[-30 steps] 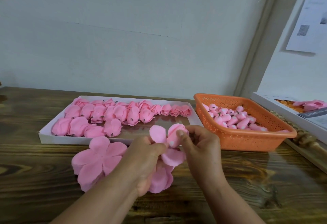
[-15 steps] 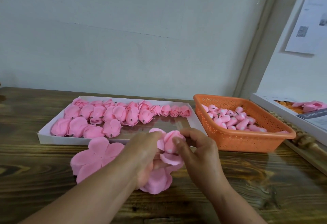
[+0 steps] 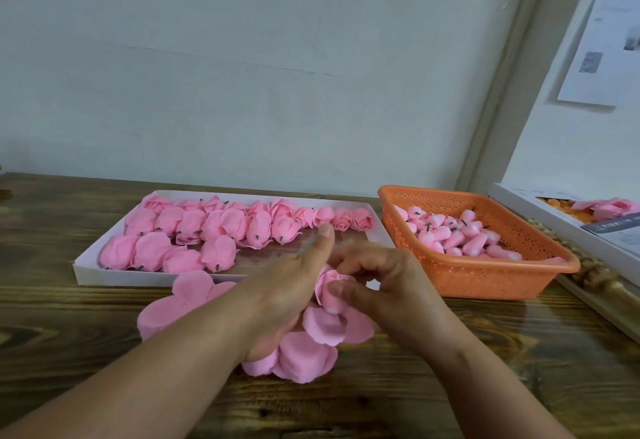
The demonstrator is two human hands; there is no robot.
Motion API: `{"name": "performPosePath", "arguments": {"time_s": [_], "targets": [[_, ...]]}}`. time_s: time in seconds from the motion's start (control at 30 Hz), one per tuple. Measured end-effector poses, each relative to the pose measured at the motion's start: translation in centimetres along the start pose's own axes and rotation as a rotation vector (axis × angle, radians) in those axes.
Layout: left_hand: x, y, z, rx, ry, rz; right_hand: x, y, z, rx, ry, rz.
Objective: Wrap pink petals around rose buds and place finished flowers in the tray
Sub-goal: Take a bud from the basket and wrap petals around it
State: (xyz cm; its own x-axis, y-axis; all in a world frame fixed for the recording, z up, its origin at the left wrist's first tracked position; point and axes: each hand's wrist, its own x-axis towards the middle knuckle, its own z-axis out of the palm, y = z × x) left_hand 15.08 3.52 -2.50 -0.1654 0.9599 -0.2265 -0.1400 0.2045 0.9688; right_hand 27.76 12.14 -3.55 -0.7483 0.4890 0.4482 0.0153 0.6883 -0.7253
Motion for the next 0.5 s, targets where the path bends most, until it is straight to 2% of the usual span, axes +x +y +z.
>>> {"name": "performPosePath", "arguments": {"time_s": [0.13,0.27,0.37,0.5], "targets": [[-0.1,0.6,-0.3,-0.038,0.001,-0.011,-0.4,0.1,0.4,-0.03,0.186,-0.02],[-0.4,0.7,-0.7,-0.156,0.072,-0.022,-0.3,-0.1,0.4,0.046,0.292,0.063],[-0.3,0.1,-1.0,-0.181,0.076,-0.019,-0.3,-0.2,0.6,0.095,0.301,0.119],[-0.4,-0.3,-1.1,-0.189,0.045,-0.037,-0.3,-0.5,0.5,0.256,0.236,0.181]]}}
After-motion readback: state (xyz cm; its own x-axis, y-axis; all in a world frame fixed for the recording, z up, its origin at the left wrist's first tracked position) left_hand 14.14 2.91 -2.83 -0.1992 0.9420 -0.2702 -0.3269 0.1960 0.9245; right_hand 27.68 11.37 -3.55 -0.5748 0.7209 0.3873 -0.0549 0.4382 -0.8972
